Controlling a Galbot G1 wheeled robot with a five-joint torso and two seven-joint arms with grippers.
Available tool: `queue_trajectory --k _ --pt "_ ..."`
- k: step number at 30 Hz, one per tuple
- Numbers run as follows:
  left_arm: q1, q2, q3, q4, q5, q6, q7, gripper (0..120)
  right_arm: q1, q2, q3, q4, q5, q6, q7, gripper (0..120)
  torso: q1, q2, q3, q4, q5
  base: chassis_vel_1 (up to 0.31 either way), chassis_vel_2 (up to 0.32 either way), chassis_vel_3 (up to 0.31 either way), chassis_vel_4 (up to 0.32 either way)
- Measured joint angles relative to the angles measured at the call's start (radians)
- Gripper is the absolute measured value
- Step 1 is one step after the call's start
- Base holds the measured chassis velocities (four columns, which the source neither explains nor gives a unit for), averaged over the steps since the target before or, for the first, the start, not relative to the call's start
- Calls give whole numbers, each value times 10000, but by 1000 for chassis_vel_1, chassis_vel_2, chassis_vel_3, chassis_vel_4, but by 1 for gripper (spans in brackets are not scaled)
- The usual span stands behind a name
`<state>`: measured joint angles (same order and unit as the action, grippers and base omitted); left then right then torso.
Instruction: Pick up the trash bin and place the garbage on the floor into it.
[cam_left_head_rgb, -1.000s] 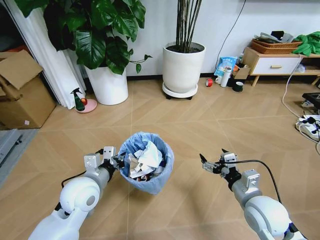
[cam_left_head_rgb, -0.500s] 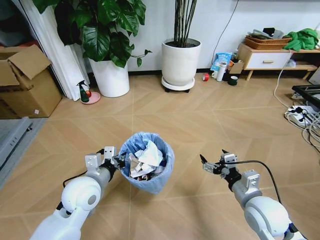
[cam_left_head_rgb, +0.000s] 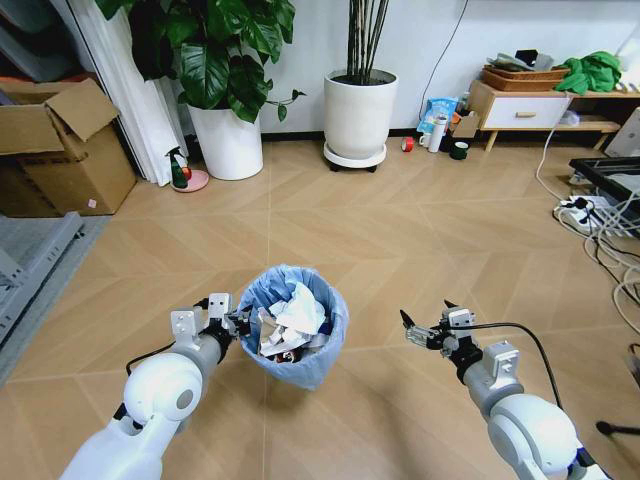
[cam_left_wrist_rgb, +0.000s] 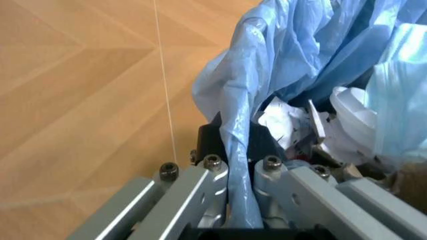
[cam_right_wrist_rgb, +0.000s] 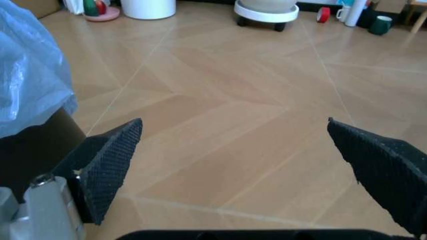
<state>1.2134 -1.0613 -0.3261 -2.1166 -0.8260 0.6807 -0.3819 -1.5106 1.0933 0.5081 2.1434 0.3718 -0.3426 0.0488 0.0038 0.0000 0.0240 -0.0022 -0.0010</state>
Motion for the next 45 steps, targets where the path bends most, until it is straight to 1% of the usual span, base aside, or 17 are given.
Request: queue_trajectory --k 1,2,3,4,5,7,8,9,11,13,14,25,37,40,43,45 --pt "1 0 18 11 0 0 2 0 -6 21 -14 -17 -7 6 -1 100 0 0 0 -3 12 216 -207 -199 239" --pt "0 -6 46 31 0 0 5 0 -6 34 -18 -27 -11 26 -2 100 0 0 0 -2 -10 194 -184 -199 239" --pt "-2 -8 68 41 0 0 7 0 1 40 -19 -40 -12 39 -3 100 0 0 0 -1 -4 194 -184 -202 191" --pt "-8 -9 81 55 2 0 6 0 7 43 -23 -73 -12 51 -6 100 0 0 0 -1 13 192 -195 -202 196" --pt "-8 -9 81 55 2 0 6 0 7 43 -23 -73 -12 51 -6 100 0 0 0 -1 13 192 -195 -202 196" --pt "-18 -6 99 62 1 1 6 0 40 42 -23 -130 -10 95 -16 100 -1 0 0 0 -4 181 -187 -169 182" --pt "-21 10 98 62 1 0 6 0 51 41 -32 -158 -9 110 -21 100 0 0 0 -1 10 127 -185 -184 169" --pt "-21 10 98 62 1 0 6 0 51 41 -32 -158 -9 110 -21 100 0 0 0 -1 10 127 -185 -184 169" --pt "-12 32 87 62 -12 2 7 0 69 35 -68 -181 -6 147 -23 100 -2 0 -2 -2 -5 102 -82 -121 103" --pt "14 34 75 55 -8 3 6 0 62 35 -106 -182 -7 150 -24 100 -2 0 -2 0 7 38 -15 -23 39" --pt "26 32 76 46 -7 3 6 0 56 35 -115 -178 -7 149 -24 100 -2 0 -1 -1 1 0 0 0 0" --pt "171 2 28 -129 17 5 -2 0 44 -58 -227 -31 6 41 -1 100 3 0 3 0 3 -13 10 8 1" --pt "144 -29 1 -172 49 4 4 0 -117 -72 -85 127 11 21 19 100 0 0 -1 -3 4 127 -117 -124 114" --pt "144 -54 -8 -168 65 3 6 0 -155 -68 -70 136 2 21 19 100 0 0 0 0 1 105 -95 -102 114" --pt "150 -74 -17 -160 87 2 6 0 -167 -68 -67 148 0 21 20 100 0 0 0 0 6 94 -73 -105 93" --pt "151 -97 -24 -131 134 0 -20 0 -153 -74 -64 146 2 53 22 100 0 0 0 -1 0 116 -106 -106 96"
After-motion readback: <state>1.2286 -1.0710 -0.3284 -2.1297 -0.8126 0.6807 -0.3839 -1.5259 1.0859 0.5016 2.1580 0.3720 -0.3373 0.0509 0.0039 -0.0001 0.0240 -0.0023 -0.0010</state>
